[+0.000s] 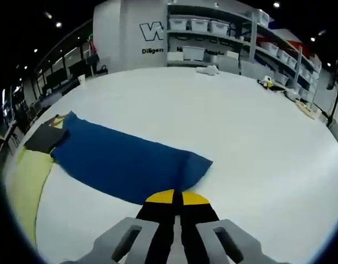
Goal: Fold the garment on the visible template until the final outline fits inside the template.
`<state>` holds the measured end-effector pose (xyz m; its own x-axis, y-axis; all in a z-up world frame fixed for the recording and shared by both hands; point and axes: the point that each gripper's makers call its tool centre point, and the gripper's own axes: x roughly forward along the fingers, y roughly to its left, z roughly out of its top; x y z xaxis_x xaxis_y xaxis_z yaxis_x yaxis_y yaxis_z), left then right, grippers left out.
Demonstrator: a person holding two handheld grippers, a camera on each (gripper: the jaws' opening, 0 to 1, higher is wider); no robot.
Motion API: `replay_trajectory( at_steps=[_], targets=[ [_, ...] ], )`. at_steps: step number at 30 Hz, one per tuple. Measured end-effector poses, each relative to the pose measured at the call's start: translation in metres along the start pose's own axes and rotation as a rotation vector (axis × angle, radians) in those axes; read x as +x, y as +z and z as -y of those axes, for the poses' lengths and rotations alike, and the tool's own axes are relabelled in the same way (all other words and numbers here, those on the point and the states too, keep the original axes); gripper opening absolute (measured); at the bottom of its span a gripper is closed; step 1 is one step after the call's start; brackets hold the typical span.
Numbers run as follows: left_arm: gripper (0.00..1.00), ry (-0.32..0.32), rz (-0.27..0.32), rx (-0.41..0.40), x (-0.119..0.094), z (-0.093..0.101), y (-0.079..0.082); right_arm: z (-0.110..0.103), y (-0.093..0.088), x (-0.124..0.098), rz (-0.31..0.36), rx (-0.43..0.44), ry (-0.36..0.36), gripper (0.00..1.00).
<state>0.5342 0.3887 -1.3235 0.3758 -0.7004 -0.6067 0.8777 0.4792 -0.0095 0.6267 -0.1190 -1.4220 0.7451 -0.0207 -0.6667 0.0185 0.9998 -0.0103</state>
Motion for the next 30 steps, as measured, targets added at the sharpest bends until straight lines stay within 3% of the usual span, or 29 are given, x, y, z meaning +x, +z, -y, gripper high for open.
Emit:
replay_trajectory(
  at_steps=[1, 2, 4, 13, 17, 19, 30],
  targets=[
    [0.88, 0.002, 0.005, -0.003, -0.003, 0.0, 0.0, -0.005, 0.01, -0.003, 0.041, 0.011, 0.03, 0.0],
    [0.88, 0.004, 0.009, -0.008, -0.005, -0.001, -0.001, -0.003, 0.012, -0.007, 0.034, -0.011, 0.011, 0.0],
    [0.88, 0.013, 0.017, -0.01, -0.009, -0.003, -0.001, -0.007, 0.029, -0.011, 0.085, -0.05, 0.024, 0.0],
    [0.88, 0.016, 0.049, -0.013, -0.026, -0.004, -0.006, -0.028, 0.106, -0.04, 0.208, -0.093, 0.023, 0.0],
    [0.88, 0.027, 0.074, -0.02, -0.035, -0.007, -0.009, -0.051, 0.139, -0.059, 0.262, -0.097, 0.039, 0.0],
    [0.88, 0.035, 0.085, -0.024, -0.039, -0.011, -0.011, -0.064, 0.155, -0.065, 0.29, -0.14, 0.044, 0.0],
    [0.92, 0.05, 0.142, -0.009, -0.058, -0.011, -0.007, -0.143, 0.217, -0.092, 0.371, -0.207, 0.114, 0.0]
  ],
)
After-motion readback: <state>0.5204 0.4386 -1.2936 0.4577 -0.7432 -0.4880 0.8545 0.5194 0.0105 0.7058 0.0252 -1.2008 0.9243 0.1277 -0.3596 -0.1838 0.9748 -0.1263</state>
